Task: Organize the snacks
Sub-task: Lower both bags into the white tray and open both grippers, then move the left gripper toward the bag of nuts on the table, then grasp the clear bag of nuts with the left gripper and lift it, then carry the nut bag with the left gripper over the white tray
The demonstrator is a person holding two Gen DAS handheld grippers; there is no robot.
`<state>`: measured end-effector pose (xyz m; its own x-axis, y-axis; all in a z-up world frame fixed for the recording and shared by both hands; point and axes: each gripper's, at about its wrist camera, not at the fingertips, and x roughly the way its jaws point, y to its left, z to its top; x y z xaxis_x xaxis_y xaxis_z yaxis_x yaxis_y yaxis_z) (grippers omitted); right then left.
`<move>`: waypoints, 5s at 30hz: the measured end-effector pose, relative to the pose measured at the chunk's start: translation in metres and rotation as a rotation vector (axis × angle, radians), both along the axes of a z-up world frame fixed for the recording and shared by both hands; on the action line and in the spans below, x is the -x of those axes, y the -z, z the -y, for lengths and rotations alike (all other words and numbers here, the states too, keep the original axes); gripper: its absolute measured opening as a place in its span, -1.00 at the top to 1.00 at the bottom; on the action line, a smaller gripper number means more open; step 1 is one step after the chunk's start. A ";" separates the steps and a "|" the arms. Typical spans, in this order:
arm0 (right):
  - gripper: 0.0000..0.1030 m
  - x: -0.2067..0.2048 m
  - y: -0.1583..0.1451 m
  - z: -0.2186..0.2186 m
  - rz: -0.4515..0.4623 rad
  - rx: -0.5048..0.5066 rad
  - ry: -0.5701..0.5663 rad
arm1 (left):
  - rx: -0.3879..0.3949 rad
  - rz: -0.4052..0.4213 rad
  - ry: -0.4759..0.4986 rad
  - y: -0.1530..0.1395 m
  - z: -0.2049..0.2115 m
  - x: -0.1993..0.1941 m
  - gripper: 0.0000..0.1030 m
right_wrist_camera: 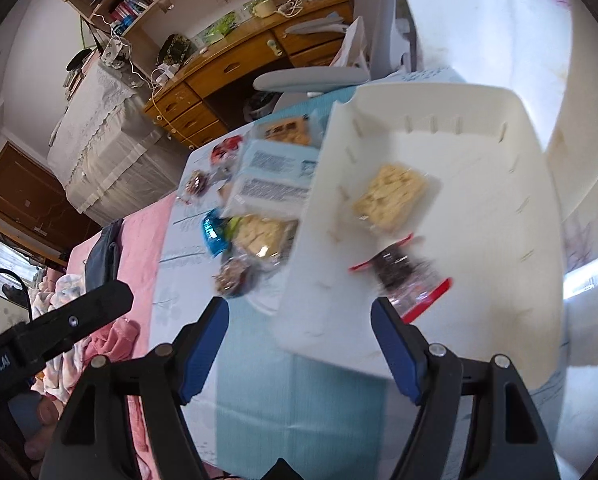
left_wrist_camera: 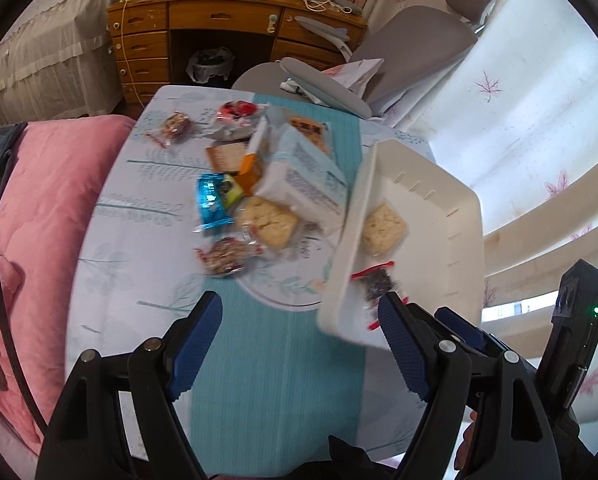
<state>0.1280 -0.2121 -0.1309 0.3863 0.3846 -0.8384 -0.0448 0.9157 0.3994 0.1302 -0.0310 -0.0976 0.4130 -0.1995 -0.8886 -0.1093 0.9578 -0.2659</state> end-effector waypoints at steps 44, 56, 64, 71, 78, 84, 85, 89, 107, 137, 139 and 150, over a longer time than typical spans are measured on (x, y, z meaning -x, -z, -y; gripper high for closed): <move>-0.57 -0.008 0.054 -0.195 0.005 0.160 0.151 | -0.040 -0.017 0.128 0.034 -0.212 -0.133 -0.56; -0.57 -0.047 0.116 -0.209 -0.008 0.333 0.113 | -0.069 -0.073 0.146 0.122 -0.183 -0.241 -0.56; -0.57 -0.063 0.134 -0.219 -0.008 0.380 0.049 | -0.088 -0.068 0.163 0.156 -0.173 -0.289 -0.56; -0.57 -0.071 0.146 -0.226 -0.014 0.401 -0.002 | -0.091 -0.106 0.171 0.182 -0.168 -0.308 -0.56; -0.57 -0.075 0.152 -0.228 0.019 0.433 -0.023 | -0.141 -0.107 0.166 0.196 -0.167 -0.317 -0.56; -0.56 -0.078 0.154 -0.226 0.036 0.434 -0.027 | -0.173 -0.065 0.141 0.199 -0.164 -0.318 -0.45; -0.51 -0.079 0.153 -0.224 0.039 0.435 -0.026 | -0.179 -0.055 0.133 0.199 -0.165 -0.318 -0.41; -0.32 -0.076 0.151 -0.222 0.053 0.433 -0.027 | -0.198 -0.021 0.108 0.199 -0.167 -0.315 -0.15; 0.18 -0.078 0.143 -0.222 0.052 0.422 -0.059 | -0.225 -0.007 0.120 0.193 -0.169 -0.291 0.10; 0.20 -0.023 0.124 -0.198 -0.263 0.162 0.125 | -0.100 -0.069 0.177 0.109 -0.191 -0.117 0.11; 0.20 -0.014 0.117 -0.199 -0.254 0.156 0.127 | -0.090 -0.068 0.177 0.102 -0.193 -0.105 0.11; 0.20 0.012 0.068 -0.200 -0.150 0.129 0.119 | -0.024 -0.019 0.167 0.058 -0.201 -0.053 0.11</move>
